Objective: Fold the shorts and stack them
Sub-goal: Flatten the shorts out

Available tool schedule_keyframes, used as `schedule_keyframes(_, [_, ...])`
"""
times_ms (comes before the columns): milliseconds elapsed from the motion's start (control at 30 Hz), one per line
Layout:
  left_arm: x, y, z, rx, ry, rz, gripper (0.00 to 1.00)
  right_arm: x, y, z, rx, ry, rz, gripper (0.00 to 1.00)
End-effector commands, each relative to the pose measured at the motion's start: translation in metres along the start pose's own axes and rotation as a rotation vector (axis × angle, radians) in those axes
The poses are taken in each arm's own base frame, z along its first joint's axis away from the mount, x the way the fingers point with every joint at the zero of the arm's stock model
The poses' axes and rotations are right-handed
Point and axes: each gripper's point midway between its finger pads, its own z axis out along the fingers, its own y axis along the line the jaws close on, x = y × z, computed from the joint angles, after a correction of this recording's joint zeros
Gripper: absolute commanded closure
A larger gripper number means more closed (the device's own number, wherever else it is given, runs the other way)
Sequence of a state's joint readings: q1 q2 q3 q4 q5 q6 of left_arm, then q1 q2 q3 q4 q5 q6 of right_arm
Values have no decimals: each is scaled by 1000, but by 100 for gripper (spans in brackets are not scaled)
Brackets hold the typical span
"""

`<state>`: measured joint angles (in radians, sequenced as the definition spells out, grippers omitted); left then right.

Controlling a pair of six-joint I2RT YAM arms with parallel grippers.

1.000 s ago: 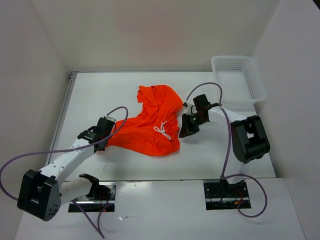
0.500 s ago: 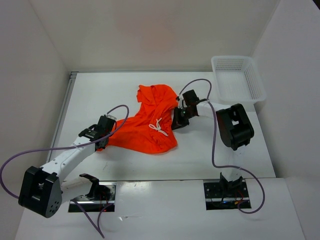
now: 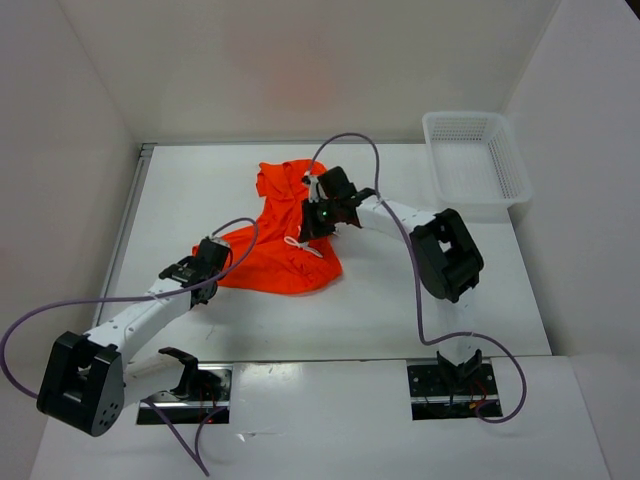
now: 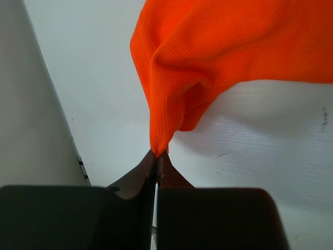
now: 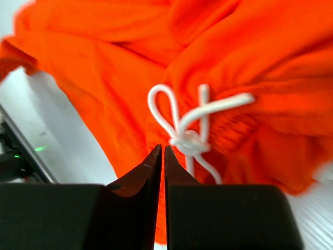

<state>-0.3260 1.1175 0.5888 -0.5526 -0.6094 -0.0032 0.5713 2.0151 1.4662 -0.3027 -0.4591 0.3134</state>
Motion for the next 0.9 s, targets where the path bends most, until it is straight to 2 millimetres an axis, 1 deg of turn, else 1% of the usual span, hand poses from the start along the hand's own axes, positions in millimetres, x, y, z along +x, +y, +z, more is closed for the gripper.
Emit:
schedule_keyframes(0, [17, 9, 6, -50, 25, -19, 100, 15, -6, 29, 71, 21, -80, 92])
schedule_keyframes(100, [29, 9, 6, -51, 49, -13, 100, 0, -16, 30, 141, -17, -113, 92])
schedule_keyframes(133, [29, 8, 6, -42, 48, -13, 100, -12, -13, 27, 144, -42, -138, 92])
schedule_keyframes(167, [29, 8, 6, -42, 48, -13, 100, -18, -13, 26, 151, -55, -161, 84])
schedule_keyframes(200, [29, 8, 6, -42, 48, -13, 100, -24, -18, 23, 184, -67, -189, 79])
schedule_keyframes(233, [23, 9, 6, -44, 31, -24, 100, -31, -17, 20, 196, -80, -203, 73])
schedule_keyframes(267, [23, 9, 6, -44, 31, -24, 100, -35, -14, 17, 194, -88, -225, 60])
schedule_keyframes(300, [23, 9, 6, -44, 31, -24, 100, -40, -11, 12, 193, -95, -254, 56])
schedule_keyframes(333, [17, 10, 5, -45, 16, -34, 100, -40, -10, 8, 193, -94, -265, 52])
schedule_keyframes(367, [17, 10, 5, -45, 16, -34, 100, -43, -7, 5, 191, -103, -268, 48])
schedule_keyframes(400, [17, 8, 5, -36, 15, -34, 100, -38, -9, 4, 194, -93, -276, 48])
schedule_keyframes(433, [17, 8, 5, -36, 15, -34, 100, -36, -5, -2, 184, -91, -276, 46])
schedule_keyframes(467, [17, 8, 5, -36, 15, -34, 100, -34, -5, -3, 184, -88, -275, 46])
schedule_keyframes(500, [17, 8, 5, -36, 15, -34, 100, -25, -11, -5, 202, -69, -267, 46])
schedule_keyframes(533, [17, 8, 5, -36, 15, -34, 100, -25, -11, -10, 211, -74, -280, 46])
schedule_keyframes(567, [17, 8, 5, -36, 15, -34, 100, -21, -15, -9, 224, -65, -277, 46])
schedule_keyframes(600, [17, 8, 5, -36, 15, -34, 100, -22, -16, -13, 238, -73, -278, 46])
schedule_keyframes(633, [17, 8, 5, -36, 15, -34, 100, -16, -20, -14, 254, -64, -274, 46])
schedule_keyframes(667, [17, 8, 5, -36, 15, -34, 100, -12, -24, -14, 266, -55, -280, 46])
schedule_keyframes(700, [17, 8, 5, -36, 15, -34, 100, -5, -28, -12, 271, -38, -275, 43])
schedule_keyframes(767, [17, 8, 5, -36, 15, -34, 100, -1, -32, -8, 273, -31, -272, 42])
schedule_keyframes(800, [17, 8, 5, -36, 15, -34, 100, 5, -35, -7, 276, -18, -268, 40])
schedule_keyframes(833, [17, 8, 5, -36, 15, -34, 100, 11, -43, -5, 286, -1, -256, 38])
schedule_keyframes(867, [12, 10, 3, -38, -1, -45, 100, 11, -43, -5, 286, -1, -255, 38])
